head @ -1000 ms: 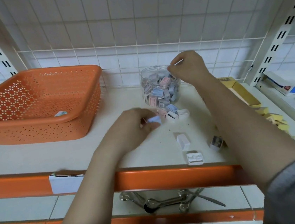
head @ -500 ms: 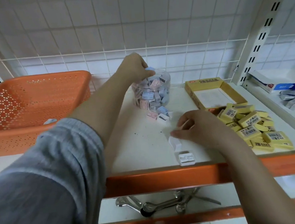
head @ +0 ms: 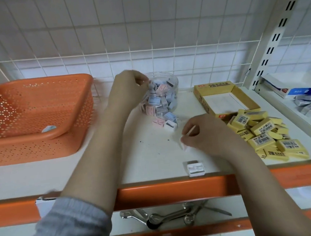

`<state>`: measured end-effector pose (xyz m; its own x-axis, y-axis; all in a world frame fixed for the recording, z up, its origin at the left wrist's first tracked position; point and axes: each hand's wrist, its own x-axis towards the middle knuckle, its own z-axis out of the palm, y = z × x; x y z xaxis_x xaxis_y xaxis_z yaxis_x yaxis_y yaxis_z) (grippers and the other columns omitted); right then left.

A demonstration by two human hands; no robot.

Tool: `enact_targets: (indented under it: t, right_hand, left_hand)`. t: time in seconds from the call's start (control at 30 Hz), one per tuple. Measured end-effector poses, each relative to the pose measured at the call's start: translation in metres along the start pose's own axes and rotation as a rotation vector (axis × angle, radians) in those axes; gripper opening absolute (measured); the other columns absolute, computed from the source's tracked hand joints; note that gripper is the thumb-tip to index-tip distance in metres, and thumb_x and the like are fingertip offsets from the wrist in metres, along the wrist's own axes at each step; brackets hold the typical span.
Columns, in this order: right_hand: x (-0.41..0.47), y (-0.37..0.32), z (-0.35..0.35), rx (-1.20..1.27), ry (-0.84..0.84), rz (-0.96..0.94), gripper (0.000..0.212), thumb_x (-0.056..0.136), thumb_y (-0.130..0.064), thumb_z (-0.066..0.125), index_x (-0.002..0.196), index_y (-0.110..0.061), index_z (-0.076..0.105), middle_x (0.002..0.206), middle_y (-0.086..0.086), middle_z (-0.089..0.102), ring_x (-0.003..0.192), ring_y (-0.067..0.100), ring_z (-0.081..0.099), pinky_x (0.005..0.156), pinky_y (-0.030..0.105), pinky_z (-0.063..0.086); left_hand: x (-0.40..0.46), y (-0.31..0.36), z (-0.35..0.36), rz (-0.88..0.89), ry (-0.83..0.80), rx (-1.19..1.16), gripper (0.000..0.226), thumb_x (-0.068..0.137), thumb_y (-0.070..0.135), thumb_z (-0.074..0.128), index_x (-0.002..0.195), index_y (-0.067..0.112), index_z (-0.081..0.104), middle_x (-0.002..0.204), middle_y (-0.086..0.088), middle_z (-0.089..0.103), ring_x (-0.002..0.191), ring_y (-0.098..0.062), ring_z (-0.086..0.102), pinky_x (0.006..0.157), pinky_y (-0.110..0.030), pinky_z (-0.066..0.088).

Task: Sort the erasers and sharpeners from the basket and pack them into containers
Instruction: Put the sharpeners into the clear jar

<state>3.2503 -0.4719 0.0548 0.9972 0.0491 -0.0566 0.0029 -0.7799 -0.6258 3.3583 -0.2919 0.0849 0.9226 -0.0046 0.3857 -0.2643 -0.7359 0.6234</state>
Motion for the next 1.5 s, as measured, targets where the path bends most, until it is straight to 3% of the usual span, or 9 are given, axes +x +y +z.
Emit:
enact_targets:
  t: [0.13, 0.27, 0.43, 0.67, 0.83, 1.0, 1.17, 1.3, 1.5]
  right_hand:
    - [0.025, -0.008, -0.026, 0.052, 0.131, -0.034, 0.004, 0.082, -0.022, 0.067, 0.084, -0.019, 0.067, 0.078, -0.006, 0.064, 0.059, -0.001, 0.054, 0.045, 0.011, 0.036]
    - [0.071, -0.026, -0.048, 0.106, 0.306, -0.111, 0.007, 0.084, -0.021, 0.066, 0.088, -0.016, 0.066, 0.079, -0.002, 0.064, 0.052, 0.004, 0.052, 0.038, 0.006, 0.035]
    - [0.129, -0.044, -0.044, 0.086, 0.360, -0.193, 0.018, 0.081, -0.019, 0.069, 0.097, -0.010, 0.068, 0.092, 0.004, 0.065, 0.067, 0.009, 0.053, 0.058, 0.014, 0.039]
    - [0.163, -0.047, -0.022, 0.021, 0.330, -0.194, 0.015, 0.082, -0.018, 0.068, 0.093, -0.008, 0.069, 0.102, 0.008, 0.068, 0.090, 0.018, 0.062, 0.079, 0.023, 0.046]
    - [0.148, -0.038, -0.028, 0.143, 0.410, -0.184, 0.013, 0.085, -0.015, 0.060, 0.088, -0.008, 0.071, 0.093, 0.007, 0.069, 0.083, 0.013, 0.060, 0.076, 0.021, 0.047]
    - [0.107, -0.019, -0.035, 0.170, 0.314, -0.100, 0.010, 0.086, -0.019, 0.061, 0.082, -0.015, 0.068, 0.086, 0.004, 0.067, 0.074, 0.013, 0.063, 0.046, 0.010, 0.037]
    - [0.056, -0.003, -0.030, 0.072, 0.155, -0.001, 0.012, 0.086, -0.026, 0.065, 0.092, -0.015, 0.068, 0.083, -0.004, 0.061, 0.064, 0.004, 0.053, 0.047, 0.015, 0.038]
    - [0.023, 0.007, -0.024, -0.073, 0.064, 0.063, 0.014, 0.080, -0.026, 0.071, 0.091, -0.021, 0.064, 0.088, -0.005, 0.058, 0.081, 0.010, 0.053, 0.064, 0.022, 0.039]
    - [-0.010, 0.007, -0.032, -0.198, -0.021, 0.110, 0.026, 0.076, -0.020, 0.076, 0.100, -0.018, 0.067, 0.091, -0.006, 0.061, 0.089, 0.013, 0.058, 0.076, 0.024, 0.044]
  left_hand:
    - [-0.041, -0.003, 0.003, -0.027, -0.098, 0.065, 0.020, 0.087, 0.017, 0.057, 0.100, 0.022, 0.071, 0.088, 0.002, 0.069, 0.075, -0.013, 0.058, 0.058, -0.009, 0.036]
    - [-0.062, -0.005, 0.011, -0.072, -0.126, 0.103, 0.014, 0.086, 0.023, 0.057, 0.087, 0.019, 0.070, 0.090, -0.001, 0.069, 0.087, -0.020, 0.063, 0.075, -0.029, 0.050]
    - [-0.060, -0.002, 0.020, -0.239, -0.310, 0.168, 0.043, 0.083, 0.044, 0.065, 0.116, 0.018, 0.063, 0.118, -0.003, 0.061, 0.111, -0.023, 0.055, 0.084, -0.028, 0.043]
    - [-0.050, -0.001, 0.035, -0.274, -0.371, 0.219, 0.035, 0.080, 0.041, 0.063, 0.107, 0.017, 0.062, 0.106, -0.003, 0.062, 0.101, -0.023, 0.058, 0.073, -0.028, 0.042]
    - [-0.051, -0.006, 0.031, -0.156, -0.408, 0.224, 0.020, 0.082, 0.027, 0.062, 0.090, 0.009, 0.064, 0.085, -0.003, 0.059, 0.083, -0.021, 0.054, 0.068, -0.024, 0.042]
    - [-0.053, -0.002, 0.014, -0.101, -0.328, 0.198, 0.019, 0.080, 0.022, 0.059, 0.075, 0.003, 0.063, 0.063, -0.005, 0.050, 0.062, -0.019, 0.044, 0.049, -0.021, 0.031]
    - [-0.020, 0.014, -0.013, 0.012, -0.116, 0.011, 0.021, 0.081, 0.035, 0.065, 0.075, 0.015, 0.062, 0.076, -0.010, 0.060, 0.068, -0.018, 0.052, 0.064, -0.027, 0.041]
    - [0.021, 0.014, -0.009, 0.015, -0.078, 0.087, 0.016, 0.080, 0.034, 0.067, 0.085, 0.020, 0.065, 0.083, -0.004, 0.062, 0.078, -0.019, 0.057, 0.071, -0.027, 0.045]
    - [0.038, 0.010, 0.004, -0.054, -0.109, 0.088, 0.051, 0.082, 0.036, 0.068, 0.126, 0.013, 0.056, 0.118, -0.003, 0.061, 0.105, -0.018, 0.058, 0.089, -0.027, 0.044]
